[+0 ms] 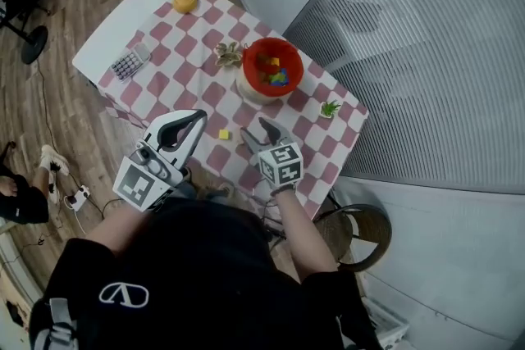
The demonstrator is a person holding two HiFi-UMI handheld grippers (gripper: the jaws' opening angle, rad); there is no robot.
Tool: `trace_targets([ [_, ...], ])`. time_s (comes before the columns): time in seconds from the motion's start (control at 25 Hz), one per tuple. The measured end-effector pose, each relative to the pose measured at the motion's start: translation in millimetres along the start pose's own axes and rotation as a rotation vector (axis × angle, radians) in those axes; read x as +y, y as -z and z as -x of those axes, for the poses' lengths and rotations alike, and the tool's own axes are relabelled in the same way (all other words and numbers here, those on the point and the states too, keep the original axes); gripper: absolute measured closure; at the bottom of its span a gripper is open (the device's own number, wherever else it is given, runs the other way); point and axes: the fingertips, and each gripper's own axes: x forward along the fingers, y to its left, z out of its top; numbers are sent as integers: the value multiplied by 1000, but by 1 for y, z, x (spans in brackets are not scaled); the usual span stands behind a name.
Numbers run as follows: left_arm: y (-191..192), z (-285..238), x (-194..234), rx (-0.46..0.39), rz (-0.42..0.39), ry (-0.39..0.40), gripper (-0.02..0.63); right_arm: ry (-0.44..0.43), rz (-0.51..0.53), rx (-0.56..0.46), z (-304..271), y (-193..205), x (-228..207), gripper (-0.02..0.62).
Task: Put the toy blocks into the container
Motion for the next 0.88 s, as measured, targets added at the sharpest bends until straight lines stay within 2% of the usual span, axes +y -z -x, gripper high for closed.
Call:
trace_targets([
  [0.12, -1, 4, 3, -5, -2, -20, 600, -25, 7, 127, -26, 31, 0, 348],
  [0.24, -14, 2, 8, -59, -20, -46, 600, -40, 3, 252, -47, 60, -4, 348],
  [0.32, -16, 4, 10, -65, -26, -58, 600, -43, 5, 348, -59, 80, -6, 350],
  [0.48, -1, 13, 11, 2, -13, -58, 600, -58, -33, 506, -77, 119, -10, 374],
  [0.6, -8, 13, 15, -26, -24, -79, 600, -55, -55, 576, -85, 137, -14, 391],
  [0.88, 0, 19, 16, 10, -14, -85, 600, -73, -101, 683, -93, 157, -16, 402],
])
